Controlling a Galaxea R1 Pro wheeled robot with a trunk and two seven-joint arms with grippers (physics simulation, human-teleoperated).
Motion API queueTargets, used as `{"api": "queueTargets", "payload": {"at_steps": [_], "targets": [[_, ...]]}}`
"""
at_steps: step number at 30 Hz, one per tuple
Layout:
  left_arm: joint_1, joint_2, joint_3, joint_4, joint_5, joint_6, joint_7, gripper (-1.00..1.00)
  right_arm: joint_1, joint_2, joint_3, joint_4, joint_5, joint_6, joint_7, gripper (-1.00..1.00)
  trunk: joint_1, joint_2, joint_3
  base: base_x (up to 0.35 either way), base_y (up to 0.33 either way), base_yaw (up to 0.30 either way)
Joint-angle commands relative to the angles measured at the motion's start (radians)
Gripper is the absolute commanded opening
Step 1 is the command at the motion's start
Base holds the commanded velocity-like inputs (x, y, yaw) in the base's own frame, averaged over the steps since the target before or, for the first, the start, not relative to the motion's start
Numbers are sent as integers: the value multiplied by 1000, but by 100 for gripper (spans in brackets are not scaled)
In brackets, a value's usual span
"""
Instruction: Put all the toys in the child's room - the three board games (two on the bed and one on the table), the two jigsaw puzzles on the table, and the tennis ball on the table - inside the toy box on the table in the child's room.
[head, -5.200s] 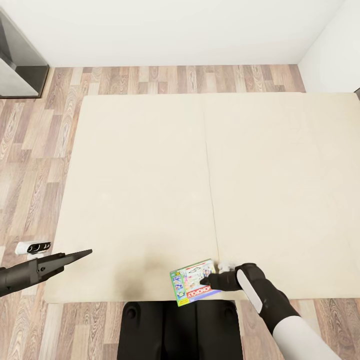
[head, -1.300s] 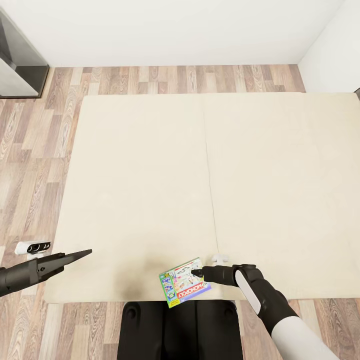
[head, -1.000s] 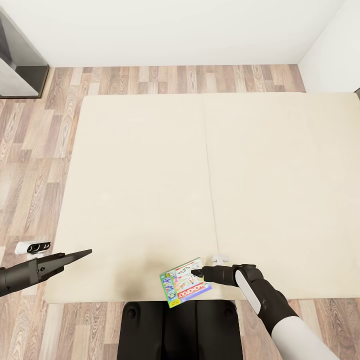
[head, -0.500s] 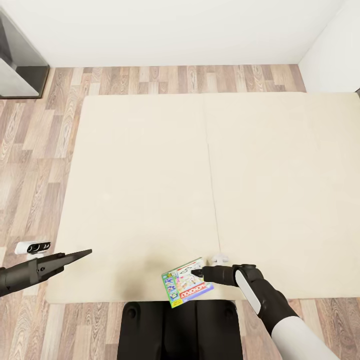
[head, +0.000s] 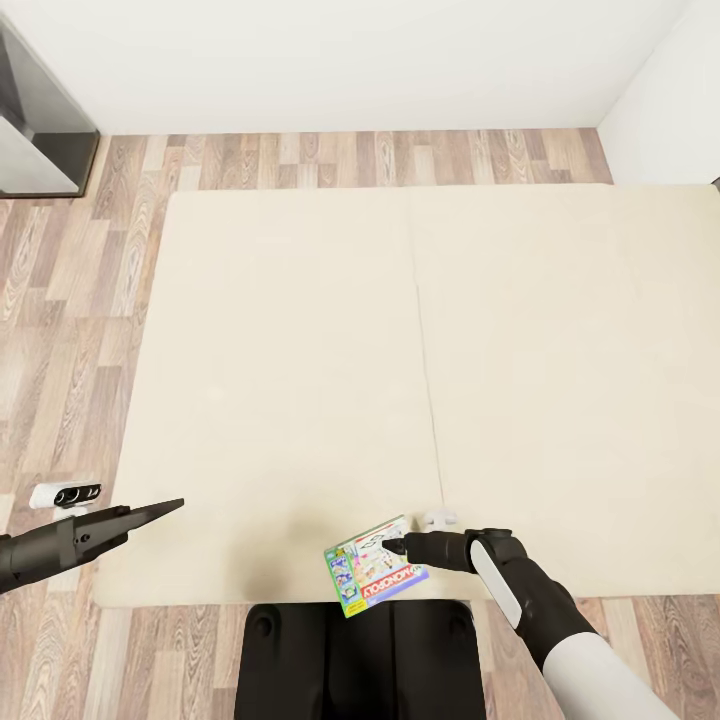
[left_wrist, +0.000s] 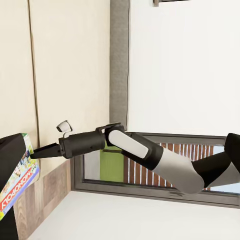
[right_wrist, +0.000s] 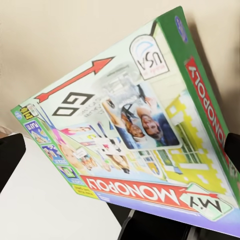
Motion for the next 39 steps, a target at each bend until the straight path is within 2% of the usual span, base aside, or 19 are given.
{"api": "queueTargets", "payload": {"at_steps": [1, 15, 24, 39], "targets": [[0, 0, 0, 0, 0, 10, -3, 100, 0, -1, 2, -1, -1, 4, 1, 100, 1, -2, -1, 0, 4, 0], [0, 0, 0, 0, 0, 11, -3, 100, -1, -1, 2, 0, -2, 8, 1, 100, 1, -2, -1, 0, 0, 0], [0, 0, 0, 0, 0, 11, -3, 100, -3, -3, 1, 11, -3, 69, -3, 100, 1, -2, -1, 0, 0, 0], [0, 0, 0, 0, 0, 11, -3, 100, -14, 1, 0, 50, -4, 80, -2, 100, 1, -2, -1, 0, 0, 0]]}}
